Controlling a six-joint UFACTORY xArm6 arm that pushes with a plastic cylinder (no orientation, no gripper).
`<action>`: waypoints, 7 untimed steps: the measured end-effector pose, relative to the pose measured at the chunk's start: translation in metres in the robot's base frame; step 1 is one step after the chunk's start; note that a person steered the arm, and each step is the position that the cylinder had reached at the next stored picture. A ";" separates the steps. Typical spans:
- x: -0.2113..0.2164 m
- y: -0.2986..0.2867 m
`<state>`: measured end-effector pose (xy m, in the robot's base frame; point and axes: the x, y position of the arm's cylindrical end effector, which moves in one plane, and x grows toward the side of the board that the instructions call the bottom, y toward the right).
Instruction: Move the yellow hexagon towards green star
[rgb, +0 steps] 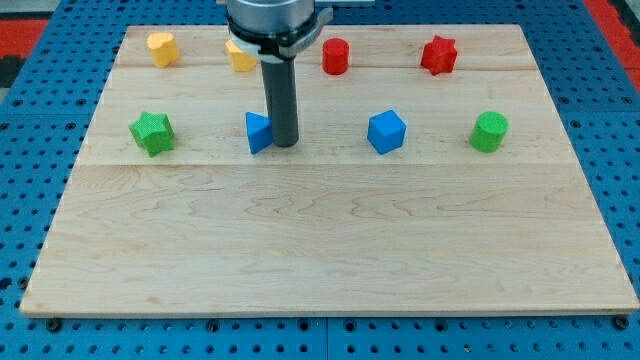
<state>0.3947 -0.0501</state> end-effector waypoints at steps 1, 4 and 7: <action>-0.035 -0.014; -0.164 -0.022; -0.156 -0.085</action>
<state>0.2385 -0.1346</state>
